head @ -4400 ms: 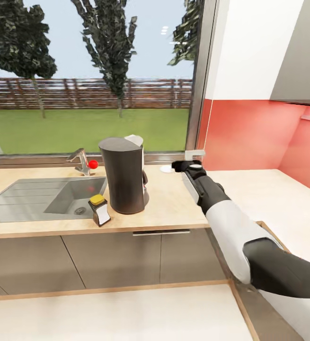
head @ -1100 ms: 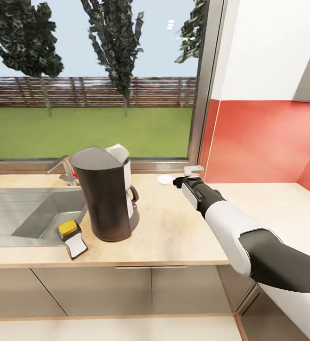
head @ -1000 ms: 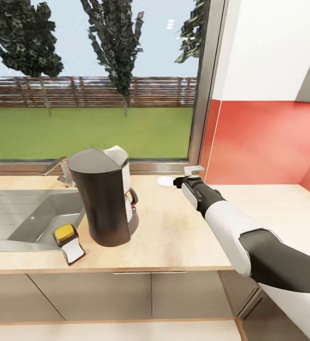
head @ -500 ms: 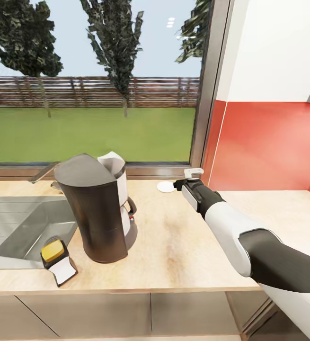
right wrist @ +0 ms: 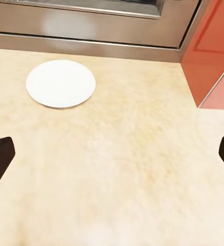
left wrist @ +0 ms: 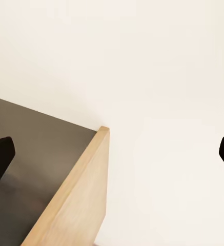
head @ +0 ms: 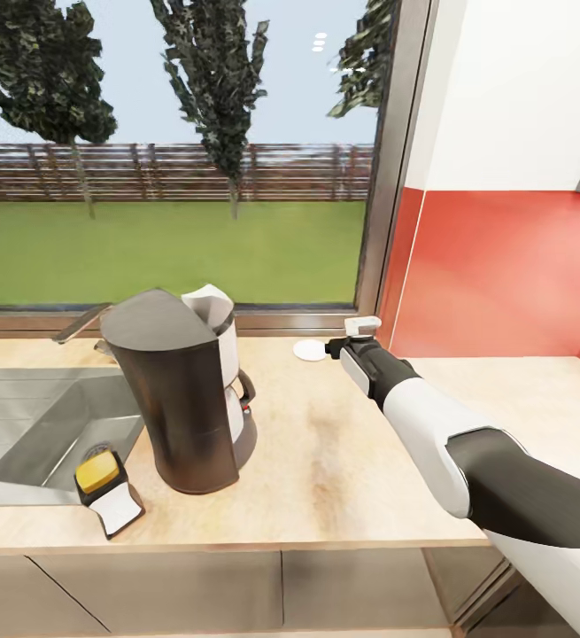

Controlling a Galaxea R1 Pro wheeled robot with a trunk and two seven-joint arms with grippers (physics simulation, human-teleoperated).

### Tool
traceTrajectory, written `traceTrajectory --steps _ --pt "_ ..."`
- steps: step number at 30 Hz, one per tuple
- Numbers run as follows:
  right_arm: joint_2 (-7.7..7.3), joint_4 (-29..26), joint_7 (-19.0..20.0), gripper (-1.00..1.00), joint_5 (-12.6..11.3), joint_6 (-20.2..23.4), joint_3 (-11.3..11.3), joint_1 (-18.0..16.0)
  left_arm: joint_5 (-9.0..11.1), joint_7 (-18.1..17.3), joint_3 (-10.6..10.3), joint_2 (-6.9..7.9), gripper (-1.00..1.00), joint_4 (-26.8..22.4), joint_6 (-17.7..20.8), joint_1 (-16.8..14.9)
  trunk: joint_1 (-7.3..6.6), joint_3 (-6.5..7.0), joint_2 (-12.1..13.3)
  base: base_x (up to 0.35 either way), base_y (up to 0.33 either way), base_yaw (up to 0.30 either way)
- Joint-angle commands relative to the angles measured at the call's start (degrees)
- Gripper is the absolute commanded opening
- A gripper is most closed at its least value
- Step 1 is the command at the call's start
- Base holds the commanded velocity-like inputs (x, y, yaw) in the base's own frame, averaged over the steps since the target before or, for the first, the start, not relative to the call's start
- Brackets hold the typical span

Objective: Set up a coffee station on the kitchen countertop: keep the coffee maker on the countertop, move the bottle of coffee from the kitchen shelf to the counter next to the coffee maker, place a paper coffee filter on top of the coffee maker, put the saucer next to the coffee maker with the coffee cup on the saucer, and place the electric kettle next to the coffee maker.

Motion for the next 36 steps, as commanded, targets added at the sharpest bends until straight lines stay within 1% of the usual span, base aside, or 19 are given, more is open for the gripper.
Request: traceTrajectory --steps 1,15,22,26,29,31,33,36 --pt "0.00 -0.1 -0.4 1.00 -0.5 0.3 0.5 0.0 0.3 0.0 0.4 0.00 1.00 0.0 0.0 0.0 0.04 -0.11 -0.1 0.073 0.000 0.000" --pt "0.00 0.0 -0.4 1.00 -0.5 0.3 0.5 0.0 0.3 0.0 0.5 -0.07 1.00 0.0 -0.1 -0.1 0.04 -0.16 -0.1 0.091 0.000 0.019" --pt "0.00 0.0 -0.4 1.00 -0.5 0.3 0.5 0.0 0.3 0.0 0.5 -0.25 1.00 -0.1 -0.2 -0.1 0.04 -0.48 -0.1 0.290 0.000 0.184" --pt "0.00 0.0 -0.4 1.00 -0.5 0.3 0.5 0.0 0.3 0.0 0.6 -0.31 1.00 -0.2 -0.3 -0.1 0.04 -0.54 -0.1 0.296 0.000 0.054" --pt "0.00 0.0 -0.4 1.00 -0.5 0.3 0.5 0.0 0.3 0.0 0.5 -1.27 1.00 -1.2 -1.1 -0.1 0.04 -0.55 -0.1 0.245 0.000 0.011" --pt "0.00 0.0 -0.4 1.00 -0.5 0.3 0.5 0.0 0.2 0.0 0.4 -2.02 1.00 -2.0 -3.0 -0.1 0.04 -0.55 -0.1 0.212 0.000 0.003" --pt "0.00 0.0 -0.4 1.00 -0.5 0.3 0.5 0.0 0.1 0.0 0.3 -2.47 1.00 -2.4 -4.9 -0.2 0.04 -0.55 -0.1 0.181 0.000 0.001" --pt "0.00 0.0 -0.4 1.00 -0.5 0.3 0.5 0.0 0.0 0.0 0.3 -3.00 1.00 -2.9 -6.0 -0.4 0.04 -0.55 -0.1 0.148 0.000 0.001"
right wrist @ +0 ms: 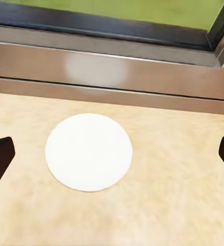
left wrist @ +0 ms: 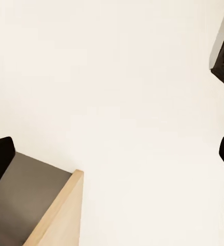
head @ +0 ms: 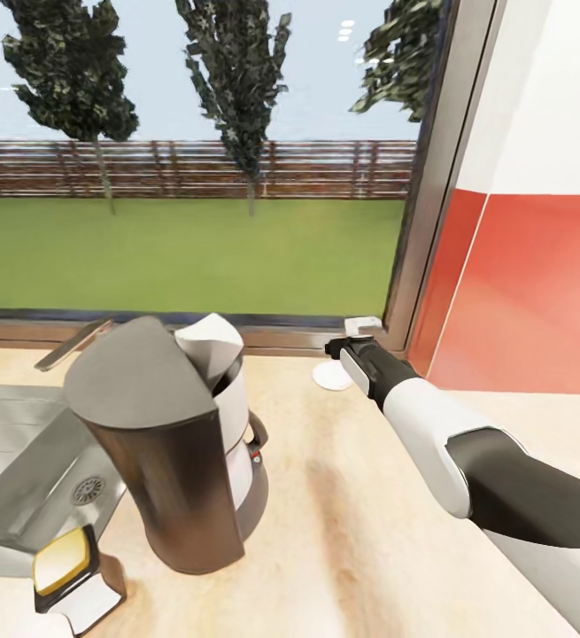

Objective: Set up a coffee station on the kitchen countertop: keep the coffee maker on the countertop, move the bottle of coffee from the kitchen shelf to the counter next to the coffee maker, place a paper coffee filter on top of the coffee maker, put the saucer next to the coffee maker with the coffee cup on the saucer, and place the electric kettle next to the coffee maker.

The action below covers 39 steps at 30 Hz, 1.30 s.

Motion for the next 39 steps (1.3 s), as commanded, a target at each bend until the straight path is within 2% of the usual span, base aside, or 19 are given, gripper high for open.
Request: traceTrajectory --steps 1,6,14,22,39 --pt "0.00 0.0 -0.4 1.00 -0.5 0.3 0.5 -0.1 0.4 -0.1 0.3 -0.27 1.00 -0.3 -0.3 0.0 0.05 -0.11 -0.1 0.111 0.000 0.000" --pt "0.00 0.0 -0.4 1.00 -0.5 0.3 0.5 -0.1 0.2 -0.1 0.2 -0.88 1.00 -0.4 -0.8 0.0 0.05 -0.11 -0.1 0.085 -0.036 0.000" --pt "0.00 0.0 -0.4 1.00 -0.5 0.3 0.5 -0.1 0.1 -0.1 0.2 -0.89 1.00 -0.4 -0.8 0.0 0.05 -0.11 -0.1 0.036 -0.023 -0.002" --pt "0.00 0.0 -0.4 1.00 -0.5 0.3 0.5 -0.1 0.1 -0.1 0.2 -0.89 1.00 -0.3 -0.8 0.0 0.05 -0.11 -0.1 0.001 0.000 -0.159" --pt "0.00 0.0 -0.4 1.00 -0.5 0.2 0.5 -0.1 0.2 -0.1 0.2 -0.88 1.00 -0.1 -0.8 0.1 0.05 -0.11 -0.1 0.000 0.000 -0.019"
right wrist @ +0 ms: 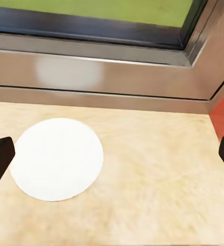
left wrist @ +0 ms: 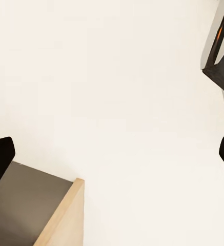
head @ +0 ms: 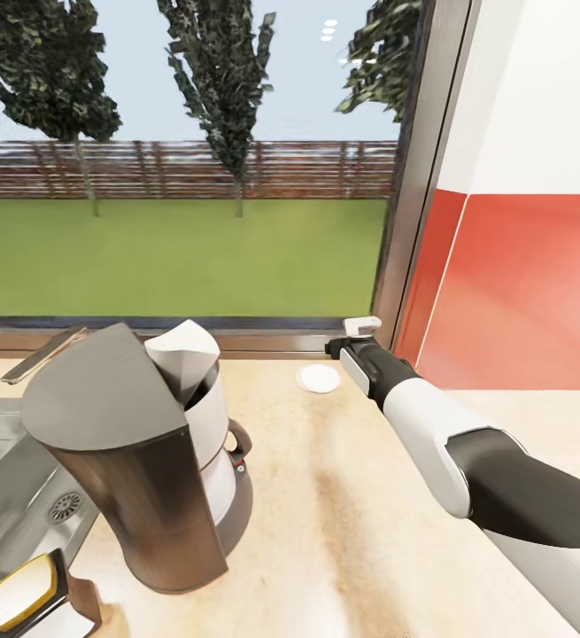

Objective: Set up a coffee station on the kitchen countertop: keep the coffee maker on the countertop, move the bottle of coffee from the kitchen shelf to the counter next to the coffee maker, place a paper coffee filter on top of the coffee maker, put the saucer next to the coffee maker with the coffee cup on the saucer, and place the electric kettle next to the coffee maker.

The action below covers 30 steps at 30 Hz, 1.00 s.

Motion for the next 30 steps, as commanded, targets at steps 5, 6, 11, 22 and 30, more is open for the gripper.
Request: traceTrajectory --steps 5,6,11,22,30 --pt "0.00 0.0 -0.4 1.00 -0.5 0.3 0.5 -0.1 0.4 -0.1 0.3 -0.02 1.00 0.2 -0.1 0.0 0.04 -0.11 -0.1 0.000 0.000 -0.167" --pt "0.00 0.1 -0.4 1.00 -0.5 0.4 0.5 -0.1 0.4 -0.1 0.3 -0.02 1.00 0.2 -0.1 0.0 0.04 -0.11 -0.1 0.000 0.000 -0.061" --pt "0.00 3.0 -0.2 1.00 -0.5 0.1 0.5 0.1 0.4 -0.1 0.2 0.06 1.00 0.5 0.3 0.1 0.04 -0.11 -0.1 0.024 0.000 -0.019" --pt "0.00 -5.6 0.8 1.00 -0.6 0.5 0.6 0.2 0.4 -0.2 0.0 0.22 1.00 2.6 0.8 0.4 0.04 -0.11 -0.1 0.035 0.000 -0.001" --pt "0.00 -8.8 4.0 1.00 -3.4 0.6 0.2 0.1 0.4 -0.2 0.0 0.24 1.00 4.5 0.8 0.4 0.04 -0.11 -0.1 0.000 0.000 0.000"
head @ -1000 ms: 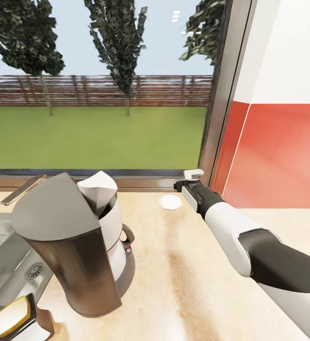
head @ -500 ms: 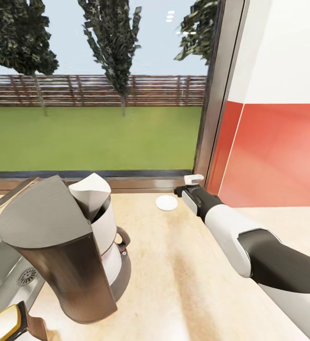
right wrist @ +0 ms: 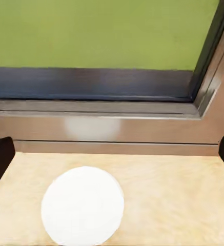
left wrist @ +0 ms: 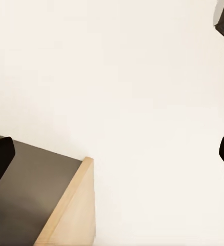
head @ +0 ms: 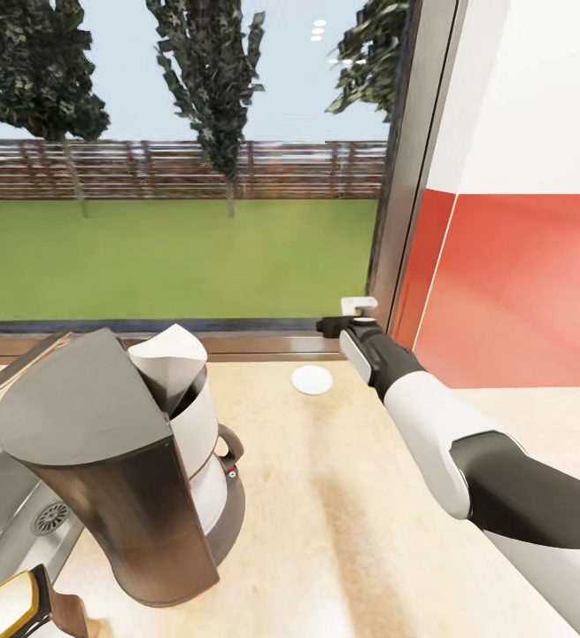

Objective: Set up a coffee station on the kitchen countertop: keep the coffee maker on the countertop, move the bottle of coffee from the kitchen shelf to the counter next to the coffee maker, place a paper coffee filter on top of the coffee maker, put the saucer next to the coffee maker with the coffee cup on the saucer, and place the electric kettle next to the coffee maker.

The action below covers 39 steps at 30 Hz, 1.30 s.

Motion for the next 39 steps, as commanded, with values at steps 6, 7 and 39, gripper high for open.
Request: traceTrajectory --steps 6,7,39 --pt "0.00 0.2 3.2 1.00 -7.7 0.2 0.5 -0.1 0.3 -0.1 0.4 0.29 1.00 0.8 -0.4 0.7 0.04 -0.11 -0.1 0.000 0.000 0.000" --pt "0.00 0.2 3.4 1.00 -8.1 0.2 0.5 -0.1 0.3 -0.1 0.4 0.35 1.00 0.8 -0.4 0.8 0.04 -0.11 -0.1 0.000 0.000 0.000" --pt "0.00 3.1 3.6 1.00 -8.6 0.0 0.5 0.0 0.3 -0.1 0.3 0.21 1.00 0.9 -0.4 1.0 0.04 -2.08 -0.1 0.000 0.000 0.085"
